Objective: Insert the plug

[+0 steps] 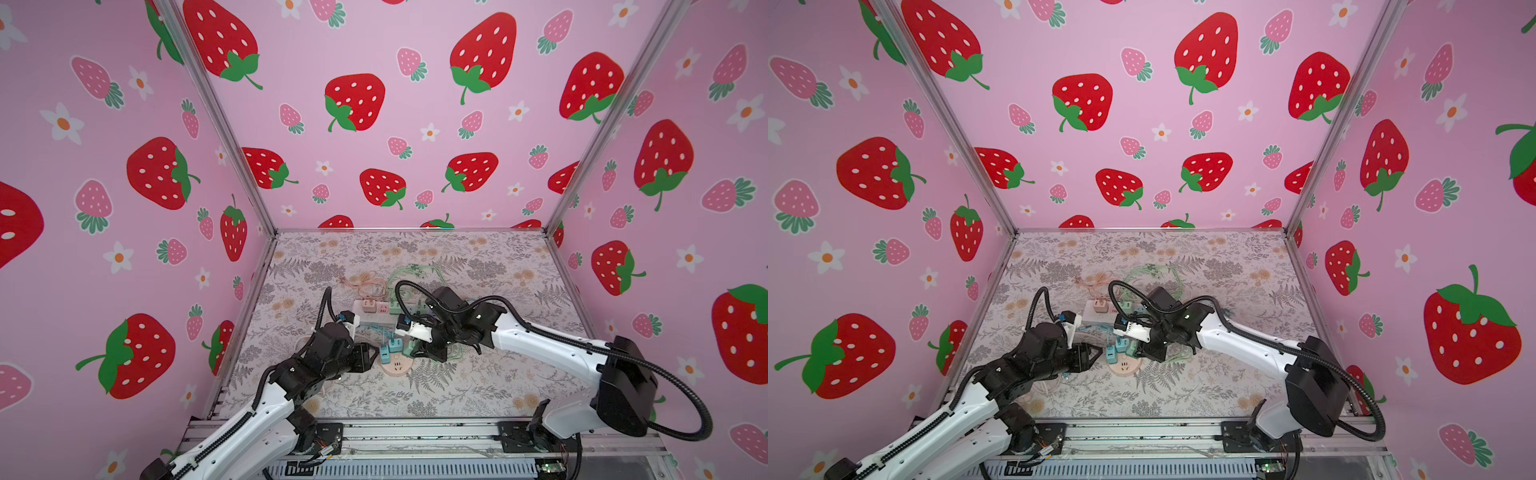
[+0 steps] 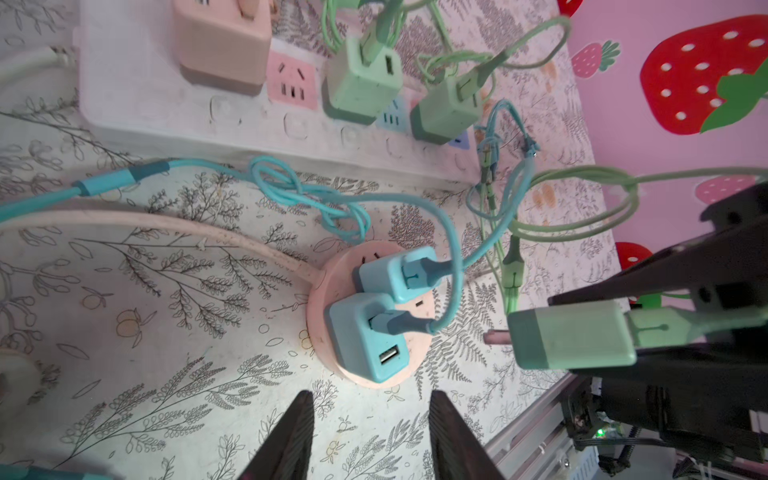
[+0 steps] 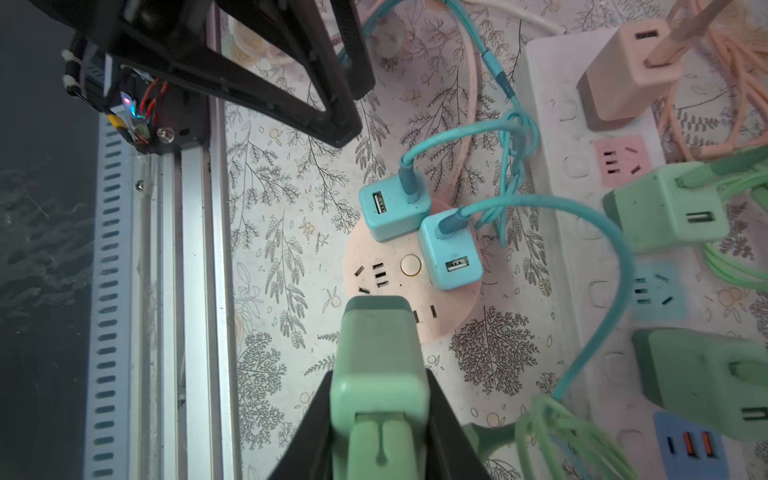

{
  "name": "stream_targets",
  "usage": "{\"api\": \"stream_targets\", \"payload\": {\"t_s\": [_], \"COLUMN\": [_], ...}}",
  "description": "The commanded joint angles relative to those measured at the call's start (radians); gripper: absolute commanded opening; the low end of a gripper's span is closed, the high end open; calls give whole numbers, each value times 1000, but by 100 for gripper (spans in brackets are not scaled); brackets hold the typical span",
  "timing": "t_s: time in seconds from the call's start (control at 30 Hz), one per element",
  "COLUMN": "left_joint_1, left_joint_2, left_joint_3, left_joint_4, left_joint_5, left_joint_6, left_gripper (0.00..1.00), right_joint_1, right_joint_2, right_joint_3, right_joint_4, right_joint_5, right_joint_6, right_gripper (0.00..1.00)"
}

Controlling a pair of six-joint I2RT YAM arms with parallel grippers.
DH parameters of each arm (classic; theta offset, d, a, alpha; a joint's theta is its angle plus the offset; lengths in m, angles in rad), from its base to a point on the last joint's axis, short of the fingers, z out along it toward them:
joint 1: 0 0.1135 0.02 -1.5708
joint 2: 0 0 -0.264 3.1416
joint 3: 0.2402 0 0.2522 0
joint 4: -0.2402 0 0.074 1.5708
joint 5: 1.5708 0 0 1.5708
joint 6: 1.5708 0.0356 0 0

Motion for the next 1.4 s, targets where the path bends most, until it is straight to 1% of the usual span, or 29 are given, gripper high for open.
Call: {"api": "stream_targets", "payload": {"t_s": [0.0,0.17,0.33,0.57,0.67,0.8,0.9,1.13,1.27,1.37], "left_joint_1": [4,4,4,4,4,2,-1,-24,-34,-41], "left_joint_2": [26,68,79,86,86,77,73,78,113,151], "left_joint_3": [-26,-46,-64,-73,-82,-103,-118,-138,-141,-146], "left_joint_4": [81,133,165,173,180,200,209,209,219,258], "left_joint_5": [41,56,79,97,128,181,193,169,121,101], "left_joint_6": [-31,-24,-18,-13,-10,-9,-19,-43,-70,-100], "left_gripper": [46,42,40,38,39,45,48,44,39,37], "right_joint_1": [17,33,40,64,74,79,83,86,93,97], "right_joint_2": [48,140,213,282,297,308,311,313,320,326], "right_joint_3": [54,122,201,255,256,254,253,252,256,261], "right_joint_4": [-46,-96,-172,-235,-237,-229,-219,-197,-191,-189], "right_joint_5": [23,42,44,45,42,38,47,51,47,49], "right_joint_6": [-106,-175,-239,-276,-282,-281,-281,-282,-283,-282], "right_gripper": [13,13,13,13,13,13,13,13,13,13]}}
